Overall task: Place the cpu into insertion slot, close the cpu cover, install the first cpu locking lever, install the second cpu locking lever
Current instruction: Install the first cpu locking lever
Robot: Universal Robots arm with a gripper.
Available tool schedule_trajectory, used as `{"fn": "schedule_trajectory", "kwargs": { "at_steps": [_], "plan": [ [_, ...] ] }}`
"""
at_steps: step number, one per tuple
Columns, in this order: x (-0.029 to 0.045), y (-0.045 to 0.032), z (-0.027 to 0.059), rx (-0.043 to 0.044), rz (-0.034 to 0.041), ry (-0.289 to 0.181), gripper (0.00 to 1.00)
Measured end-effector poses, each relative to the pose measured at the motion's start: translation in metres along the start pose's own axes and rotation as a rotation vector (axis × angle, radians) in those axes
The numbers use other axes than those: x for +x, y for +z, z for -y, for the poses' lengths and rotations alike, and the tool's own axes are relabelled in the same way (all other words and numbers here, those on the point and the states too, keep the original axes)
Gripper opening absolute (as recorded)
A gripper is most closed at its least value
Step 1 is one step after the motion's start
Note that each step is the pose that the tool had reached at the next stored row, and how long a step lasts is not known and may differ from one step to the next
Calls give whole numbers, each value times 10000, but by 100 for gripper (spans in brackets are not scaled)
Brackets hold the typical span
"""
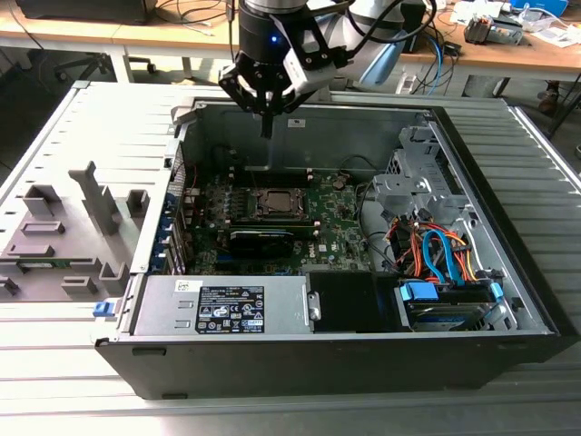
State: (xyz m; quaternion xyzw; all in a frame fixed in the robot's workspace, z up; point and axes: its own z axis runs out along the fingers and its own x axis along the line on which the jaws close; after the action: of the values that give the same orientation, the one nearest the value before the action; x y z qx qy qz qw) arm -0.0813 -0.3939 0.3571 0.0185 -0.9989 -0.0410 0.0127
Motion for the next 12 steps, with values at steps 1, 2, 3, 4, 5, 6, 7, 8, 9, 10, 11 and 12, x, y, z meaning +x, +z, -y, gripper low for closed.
{"fn": "schedule_trajectory", "kwargs": {
  "at_steps": [1, 2, 3, 4, 5, 6, 7, 8, 9, 10, 11, 12],
  "plan": [
    [3, 1, 0, 0, 0, -1, 11],
    [6, 1, 0, 0, 0, 0, 11],
    [10, 2, 0, -1, 0, 0, 11],
    [11, 2, 0, 0, 0, -1, 11],
    [16, 3, 0, 2, -1, 0, 11],
    [21, 5, 0, 1, -1, 0, 11],
    [22, 6, 0, 0, 0, 0, 11],
    [23, 6, 0, 0, 0, 0, 11],
    [25, 7, 0, 0, 0, 0, 11],
    [27, 8, 0, 0, 0, 0, 11],
    [33, 9, 0, 0, 0, 0, 11],
    [40, 11, 0, 1, 0, 0, 11]
  ]
}}
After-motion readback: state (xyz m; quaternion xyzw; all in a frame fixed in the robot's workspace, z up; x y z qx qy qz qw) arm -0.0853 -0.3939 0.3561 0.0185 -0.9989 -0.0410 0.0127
